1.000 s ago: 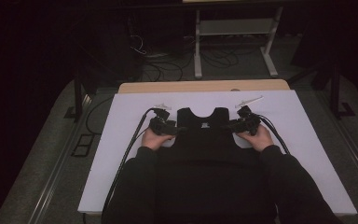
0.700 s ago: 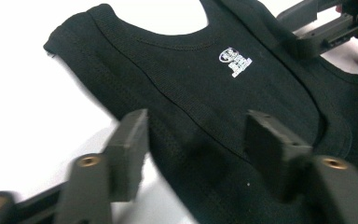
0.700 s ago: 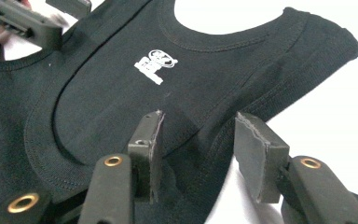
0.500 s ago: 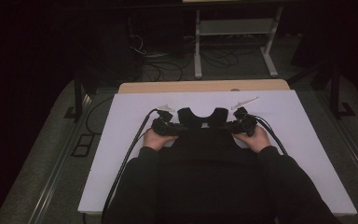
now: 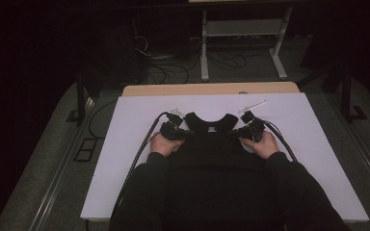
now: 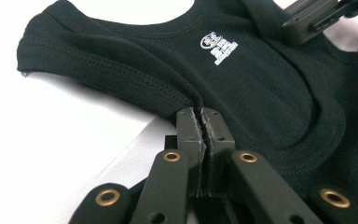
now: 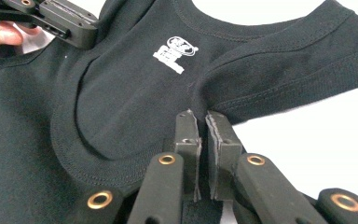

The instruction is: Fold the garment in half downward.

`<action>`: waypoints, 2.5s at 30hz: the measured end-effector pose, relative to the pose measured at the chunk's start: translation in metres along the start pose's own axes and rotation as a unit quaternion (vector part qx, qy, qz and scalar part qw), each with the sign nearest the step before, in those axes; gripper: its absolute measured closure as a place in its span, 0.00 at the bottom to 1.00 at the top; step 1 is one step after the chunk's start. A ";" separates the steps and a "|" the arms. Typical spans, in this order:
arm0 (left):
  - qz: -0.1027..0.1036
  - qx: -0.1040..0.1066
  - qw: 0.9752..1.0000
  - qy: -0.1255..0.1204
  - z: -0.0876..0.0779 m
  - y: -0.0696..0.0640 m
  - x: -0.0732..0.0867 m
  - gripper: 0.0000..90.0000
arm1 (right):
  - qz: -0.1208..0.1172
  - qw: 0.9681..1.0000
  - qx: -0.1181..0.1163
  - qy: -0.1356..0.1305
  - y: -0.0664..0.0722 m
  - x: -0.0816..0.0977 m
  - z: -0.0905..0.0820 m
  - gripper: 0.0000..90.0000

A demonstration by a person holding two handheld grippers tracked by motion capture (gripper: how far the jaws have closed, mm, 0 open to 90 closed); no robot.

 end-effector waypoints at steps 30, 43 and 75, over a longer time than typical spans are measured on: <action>0.035 -0.004 0.997 -0.067 -0.050 -0.044 -0.030 0.97 | 0.002 0.998 -0.013 -0.067 0.019 -0.025 -0.058 0.92; 0.053 0.003 0.995 -0.090 -0.067 -0.069 -0.022 0.97 | -0.006 0.994 -0.030 -0.109 0.041 -0.023 -0.095 0.92; 0.055 0.033 0.995 -0.077 -0.068 -0.139 0.048 0.97 | -0.038 0.995 -0.032 -0.091 0.078 0.062 -0.117 0.92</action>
Point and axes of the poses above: each handheld gripper's, and its own axes: z roughly forward along the jaws, x roughly out of its underside, y roughly to its left, the point moved 10 cm from there along z, roughly forward along the jaws, and after that the axes turned 14 degrees about x, right-handed, at the moved point
